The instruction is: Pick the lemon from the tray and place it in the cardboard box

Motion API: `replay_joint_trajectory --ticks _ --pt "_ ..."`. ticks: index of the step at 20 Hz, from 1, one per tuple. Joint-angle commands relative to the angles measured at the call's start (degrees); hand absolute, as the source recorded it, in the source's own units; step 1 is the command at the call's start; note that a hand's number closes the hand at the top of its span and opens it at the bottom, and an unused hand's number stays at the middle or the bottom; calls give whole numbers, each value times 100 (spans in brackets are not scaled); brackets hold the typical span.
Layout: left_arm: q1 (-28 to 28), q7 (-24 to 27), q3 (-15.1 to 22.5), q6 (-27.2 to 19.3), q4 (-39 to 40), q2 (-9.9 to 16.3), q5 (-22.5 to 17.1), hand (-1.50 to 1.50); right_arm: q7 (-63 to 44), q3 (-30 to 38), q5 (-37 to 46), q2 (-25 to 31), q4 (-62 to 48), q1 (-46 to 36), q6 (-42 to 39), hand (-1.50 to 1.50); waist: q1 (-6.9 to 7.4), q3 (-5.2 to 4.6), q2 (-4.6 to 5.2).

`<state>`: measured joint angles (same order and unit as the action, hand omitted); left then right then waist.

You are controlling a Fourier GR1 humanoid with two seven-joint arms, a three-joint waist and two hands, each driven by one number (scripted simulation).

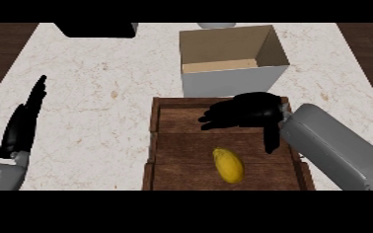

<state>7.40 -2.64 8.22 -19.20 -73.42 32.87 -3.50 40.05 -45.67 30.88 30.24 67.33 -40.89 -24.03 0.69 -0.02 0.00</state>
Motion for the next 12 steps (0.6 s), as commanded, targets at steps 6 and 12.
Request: replay_joint_trajectory --ticks 6,12 --pt "-267 -49 -117 44 -216 -282 375 0 -327 77 947 -678 -13 0 -456 -150 -25 2 0" --pt "-260 144 -609 386 -87 -215 361 0 -103 335 1381 -627 91 276 -657 -150 -45 2 -5"
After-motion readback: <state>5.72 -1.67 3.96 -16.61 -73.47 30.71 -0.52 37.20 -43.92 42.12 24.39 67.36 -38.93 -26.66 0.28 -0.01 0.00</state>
